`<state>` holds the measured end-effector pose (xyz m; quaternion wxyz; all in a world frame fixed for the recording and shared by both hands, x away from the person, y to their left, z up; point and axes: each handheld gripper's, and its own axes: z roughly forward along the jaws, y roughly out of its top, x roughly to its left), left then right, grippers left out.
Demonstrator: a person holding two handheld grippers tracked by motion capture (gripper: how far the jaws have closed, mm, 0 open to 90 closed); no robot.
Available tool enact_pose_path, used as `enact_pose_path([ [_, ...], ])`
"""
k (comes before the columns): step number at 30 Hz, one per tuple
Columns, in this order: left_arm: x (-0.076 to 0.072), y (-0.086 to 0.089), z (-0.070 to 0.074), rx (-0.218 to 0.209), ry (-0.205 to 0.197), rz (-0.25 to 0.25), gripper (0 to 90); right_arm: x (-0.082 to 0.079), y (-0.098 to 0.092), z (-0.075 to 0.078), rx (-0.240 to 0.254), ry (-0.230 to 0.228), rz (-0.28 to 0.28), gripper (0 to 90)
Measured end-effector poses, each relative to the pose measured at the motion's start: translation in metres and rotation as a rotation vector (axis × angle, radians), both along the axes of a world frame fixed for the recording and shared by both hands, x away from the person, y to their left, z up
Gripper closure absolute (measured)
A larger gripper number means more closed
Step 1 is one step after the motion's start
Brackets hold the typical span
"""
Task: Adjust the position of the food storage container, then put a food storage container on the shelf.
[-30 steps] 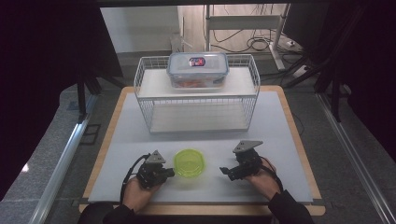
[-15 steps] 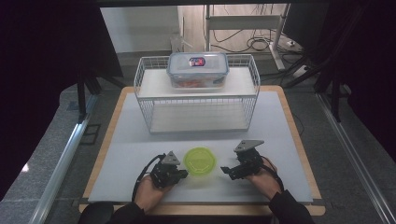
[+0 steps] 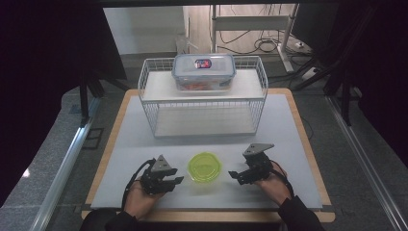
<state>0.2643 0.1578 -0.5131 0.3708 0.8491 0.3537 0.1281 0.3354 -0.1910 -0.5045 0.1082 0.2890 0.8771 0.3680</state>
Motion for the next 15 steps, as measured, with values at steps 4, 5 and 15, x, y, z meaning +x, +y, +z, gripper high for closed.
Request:
enact_pose_path([
  [4, -0.005, 0.012, -0.001, 0.018, -0.036, 0.013, 27.6, 0.0, -0.001, 0.001, 0.011, 0.003, 0.0, 8.2],
  [5, -0.005, 0.014, -0.002, 0.011, -0.032, 0.015, 23.3, 0.0, -0.001, 0.002, 0.013, 0.002, 0.0, 8.2],
  [15, -0.01, 0.022, -0.003, 0.011, -0.084, 0.028, 1.0, -0.001, -0.001, 0.001, 0.044, 0.003, -0.001, 6.2],
])
